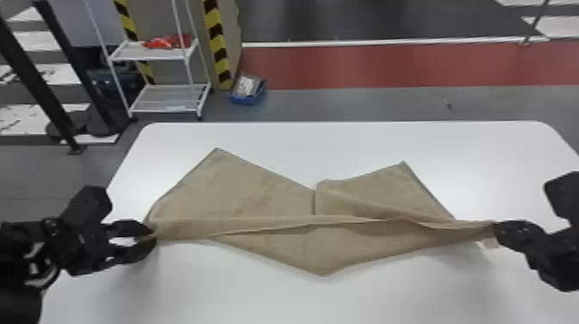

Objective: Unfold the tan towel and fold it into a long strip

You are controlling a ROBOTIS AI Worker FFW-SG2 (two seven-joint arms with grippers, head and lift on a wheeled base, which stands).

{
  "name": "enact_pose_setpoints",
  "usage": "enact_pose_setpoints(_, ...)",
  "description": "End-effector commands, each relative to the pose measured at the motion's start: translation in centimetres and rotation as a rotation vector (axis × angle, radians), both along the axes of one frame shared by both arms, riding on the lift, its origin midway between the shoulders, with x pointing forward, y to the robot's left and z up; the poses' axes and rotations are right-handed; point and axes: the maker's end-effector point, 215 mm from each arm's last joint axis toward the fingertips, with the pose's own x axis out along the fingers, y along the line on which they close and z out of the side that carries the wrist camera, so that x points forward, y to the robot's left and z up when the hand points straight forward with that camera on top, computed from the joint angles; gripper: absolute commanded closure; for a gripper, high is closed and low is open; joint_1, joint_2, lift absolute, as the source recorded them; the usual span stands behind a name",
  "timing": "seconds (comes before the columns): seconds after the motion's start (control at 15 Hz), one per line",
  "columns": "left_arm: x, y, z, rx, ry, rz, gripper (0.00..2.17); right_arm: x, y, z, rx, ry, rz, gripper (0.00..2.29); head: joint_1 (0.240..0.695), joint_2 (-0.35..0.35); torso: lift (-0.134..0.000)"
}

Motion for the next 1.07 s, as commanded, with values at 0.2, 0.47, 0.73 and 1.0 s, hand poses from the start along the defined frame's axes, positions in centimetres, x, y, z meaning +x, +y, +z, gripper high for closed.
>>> enact_pose_setpoints(0.2, -0.5, 2.3, 2.1, 0.033, -0.020, 0.050, 2.12, 0.3, -1.4, 0.8, -0.001, -0.015, -0.028, 1.18, 0.695, 0.075, -0.123)
enact_pose_setpoints(0.47, -1.2, 2.3, 8.5, 0.029, -0.095, 0.073, 2.12, 3.8, -0.2, 4.9, 0.030, -0.102, -0.014, 1.18, 0.695, 0.082, -0.123)
enact_pose_setpoints(0.73, 2.7, 1.2, 14.7, -0.020, -0.183, 0.170, 2.12, 11.9, 5.4, 9.7, 0.069, -0.200, 0.050, 1.18, 0.695, 0.102, -0.123)
enact_pose_setpoints(1.0, 12.5, 1.6, 16.1, -0.091, -0.208, 0.390, 2.12, 20.7, 11.9, 11.3, 0.133, -0.218, 0.146, 1.18, 0.679, 0.144, -0.123)
